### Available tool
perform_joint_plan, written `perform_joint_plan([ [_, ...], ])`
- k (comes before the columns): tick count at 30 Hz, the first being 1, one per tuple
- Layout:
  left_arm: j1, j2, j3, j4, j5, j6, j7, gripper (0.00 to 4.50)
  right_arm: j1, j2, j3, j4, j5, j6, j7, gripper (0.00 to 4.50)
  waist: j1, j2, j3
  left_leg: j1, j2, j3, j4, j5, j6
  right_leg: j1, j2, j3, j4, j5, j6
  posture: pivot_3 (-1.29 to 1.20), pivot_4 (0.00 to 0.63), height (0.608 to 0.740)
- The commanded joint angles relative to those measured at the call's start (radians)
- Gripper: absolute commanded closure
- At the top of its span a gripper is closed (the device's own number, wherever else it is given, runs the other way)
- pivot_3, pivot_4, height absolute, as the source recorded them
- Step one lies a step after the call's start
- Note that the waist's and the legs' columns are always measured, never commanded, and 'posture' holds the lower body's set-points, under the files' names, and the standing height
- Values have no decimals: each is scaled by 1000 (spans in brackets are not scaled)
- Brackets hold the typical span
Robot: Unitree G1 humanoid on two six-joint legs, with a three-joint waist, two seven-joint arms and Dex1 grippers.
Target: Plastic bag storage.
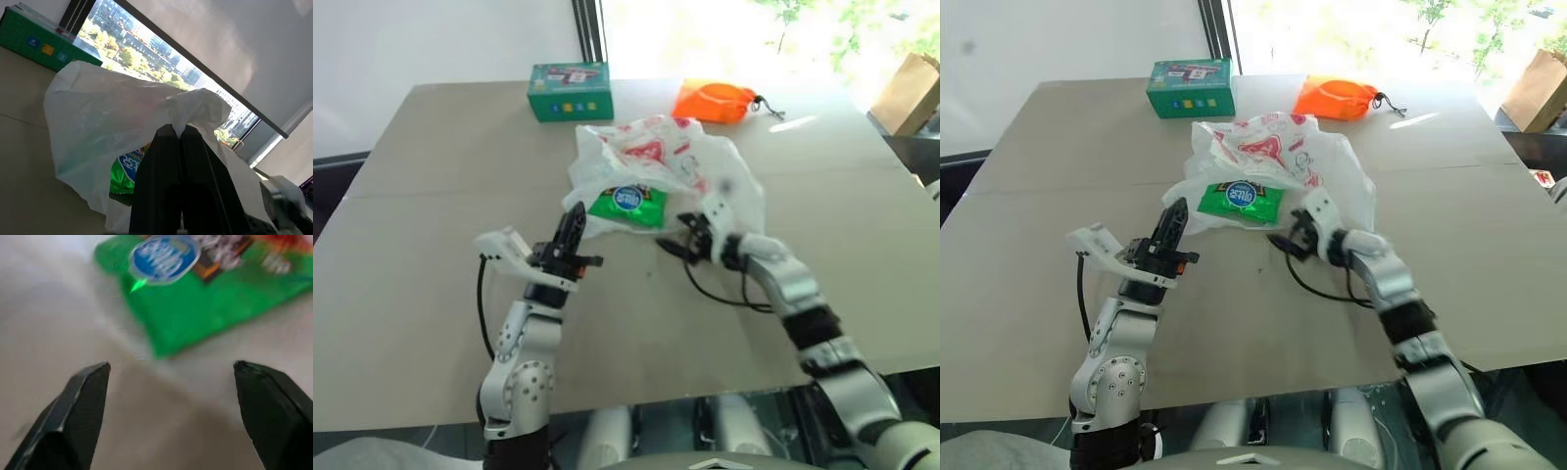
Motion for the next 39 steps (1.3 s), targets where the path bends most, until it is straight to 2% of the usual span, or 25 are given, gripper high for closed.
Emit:
perform_joint_plan([
  [1, -3, 2, -15, -24, -2, -3, -10, 4500, 62, -55, -52, -218, 95, 6, 83, 441, -1, 0, 0, 1, 0, 0, 0, 0, 0, 0, 0, 0, 0, 0, 0, 0, 150, 740],
  [6, -3, 15, -9, -21, -8, 8, -14, 4500, 177, -106, -128, -326, 47, -115, 8, 441, 5, 0, 0, 4, 0, -1, 0, 0, 0, 4, 1, 1, 1, 0, 0, 0, 150, 740],
  [11, -2, 19, -5, -18, -19, 16, -16, 4500, 268, -105, -189, -332, -96, -361, -130, 441, 9, 0, 0, 4, -1, 0, 0, 0, 0, 4, 1, 2, 1, 0, 0, 0, 150, 740],
  [15, -5, 28, -9, 0, -26, 26, -35, 4500, 376, -82, -252, -272, -227, -341, -345, 441, 18, -1, 0, 4, -1, 0, 0, 0, 0, 4, 2, 1, 1, 0, 0, 0, 150, 740],
  [21, -13, 33, -2, 16, -25, 28, -51, 4500, 417, -85, -231, -207, -245, -275, -370, 441, 24, -1, -1, 5, -1, 2, 1, 0, 0, 4, 2, 4, 1, 0, 0, 0, 150, 740],
  [29, -10, 24, -5, 23, -15, 19, -58, 4500, 277, 4, -260, -94, -170, -220, -418, 441, 25, -1, -1, 8, -1, 3, 1, 1, -2, 5, 5, 7, 3, 0, 0, 0, 150, 740],
  [32, -8, 22, 2, 23, -10, 12, -56, 4500, 256, -1, -258, -61, -160, -215, -405, 1279, 28, -1, -1, 7, -1, 2, 1, 1, -2, 5, 5, 6, 3, 0, 0, 0, 150, 740],
  [33, -7, 22, 4, 24, -7, 9, -55, 4500, 253, -7, -256, -54, -160, -218, -399, 1867, 29, -1, -1, 7, -1, 2, 1, 1, -2, 5, 5, 6, 2, 0, 0, 0, 150, 740],
  [34, -6, 22, 6, 24, -5, 6, -54, 4500, 250, -11, -256, -48, -159, -220, -396, 2240, 28, -1, -1, 6, -1, 2, 1, 1, -1, 5, 5, 5, 2, 0, 0, 0, 150, 740],
  [36, -5, 20, 8, 27, -1, 1, -53, 4500, 237, -15, -265, -39, -152, -214, -396, 3257, 27, -1, -1, 6, -1, 2, 1, 1, -1, 5, 5, 5, 2, 0, 0, 0, 150, 740],
  [37, -5, 19, 9, 28, 0, 0, -53, 4500, 233, -17, -267, -37, -150, -212, -397, 3257, 26, -1, -1, 6, -1, 2, 1, 1, -1, 5, 5, 6, 2, 0, 0, 0, 150, 740],
  [38, -6, 18, 10, 29, 0, -3, -51, 4500, 228, -22, -267, -32, -150, -213, -396, 4008, 26, -1, -1, 6, -1, 2, 1, 1, -1, 5, 5, 6, 2, 0, 0, 0, 150, 740],
  [39, -7, 18, 10, 30, 1, -6, -50, 4500, 224, -27, -269, -28, -148, -211, -393, 4231, 26, -1, -1, 7, -1, 2, 1, 1, -1, 5, 5, 6, 2, 0, 0, 0, 150, 740],
])
